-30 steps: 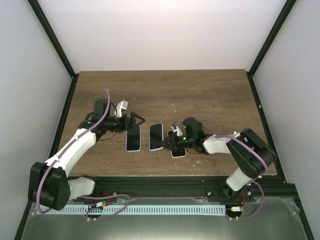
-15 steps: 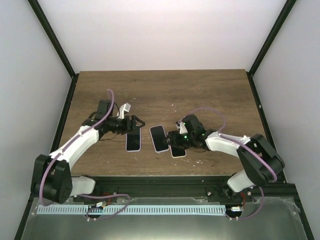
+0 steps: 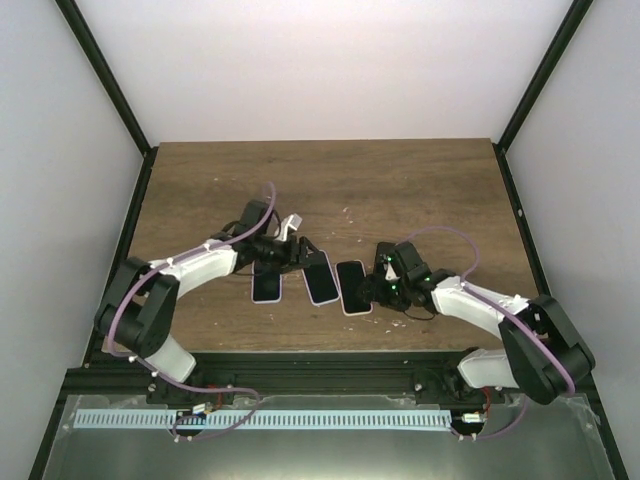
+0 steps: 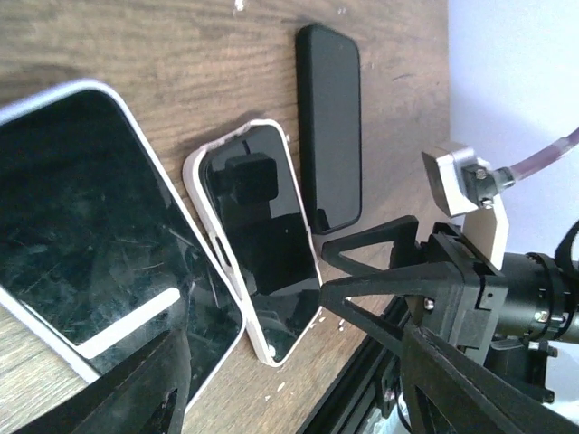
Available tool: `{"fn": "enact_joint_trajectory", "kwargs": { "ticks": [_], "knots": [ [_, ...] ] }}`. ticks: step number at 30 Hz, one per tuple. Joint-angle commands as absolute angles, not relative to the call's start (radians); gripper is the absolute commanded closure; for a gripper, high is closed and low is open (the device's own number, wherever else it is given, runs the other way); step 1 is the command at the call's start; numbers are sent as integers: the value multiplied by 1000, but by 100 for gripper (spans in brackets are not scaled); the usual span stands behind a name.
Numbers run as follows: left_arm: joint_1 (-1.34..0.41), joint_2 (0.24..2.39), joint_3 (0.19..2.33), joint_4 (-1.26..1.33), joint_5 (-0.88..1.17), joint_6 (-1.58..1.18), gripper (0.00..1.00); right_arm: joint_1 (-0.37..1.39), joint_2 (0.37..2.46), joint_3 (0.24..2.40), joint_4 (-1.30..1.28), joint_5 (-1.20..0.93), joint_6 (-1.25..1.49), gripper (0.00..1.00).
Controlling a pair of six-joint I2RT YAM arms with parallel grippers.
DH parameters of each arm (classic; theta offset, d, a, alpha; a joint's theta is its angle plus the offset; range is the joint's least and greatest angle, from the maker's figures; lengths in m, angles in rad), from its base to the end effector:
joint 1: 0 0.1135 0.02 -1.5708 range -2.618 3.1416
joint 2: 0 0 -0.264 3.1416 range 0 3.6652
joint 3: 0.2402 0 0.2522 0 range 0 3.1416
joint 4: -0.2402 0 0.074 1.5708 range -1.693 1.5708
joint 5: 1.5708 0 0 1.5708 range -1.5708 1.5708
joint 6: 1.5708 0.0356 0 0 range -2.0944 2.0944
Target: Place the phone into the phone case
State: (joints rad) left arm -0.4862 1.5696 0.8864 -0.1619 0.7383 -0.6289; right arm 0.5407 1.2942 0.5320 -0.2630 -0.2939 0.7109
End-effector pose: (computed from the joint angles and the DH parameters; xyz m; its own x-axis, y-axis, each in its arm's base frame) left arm 0.2665 -0.1680 0.1943 -0.9704 0.0208 -0.2405 0.2098 0.5656 -0.7975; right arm 0.1855 0.1234 0.1493 -0.9609 0.1515 -0.2317 0.0072 0.8503 0.5263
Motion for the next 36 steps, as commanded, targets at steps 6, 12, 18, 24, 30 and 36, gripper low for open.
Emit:
{"fn": "enact_joint_trajectory", "kwargs": {
  "ticks": [6,12,18,24,30,36],
  "knots": [
    [-536,1615,751,65,781,-784,39,535,1372,487,-77,-388,732,28],
    [-549,1647,695,145,792,-808,44,534,1405,412,227,-513,842,27],
    [-549,1685,660,186,797,-814,49,534,1477,373,515,-637,971,27],
    [-548,1696,661,186,801,-794,51,534,1525,401,540,-637,973,28],
    [-532,1700,832,1,673,-637,59,535,1436,505,160,-410,818,48],
    [-519,1778,924,-33,640,-616,77,534,1470,648,42,-364,690,83]
  ]
}}
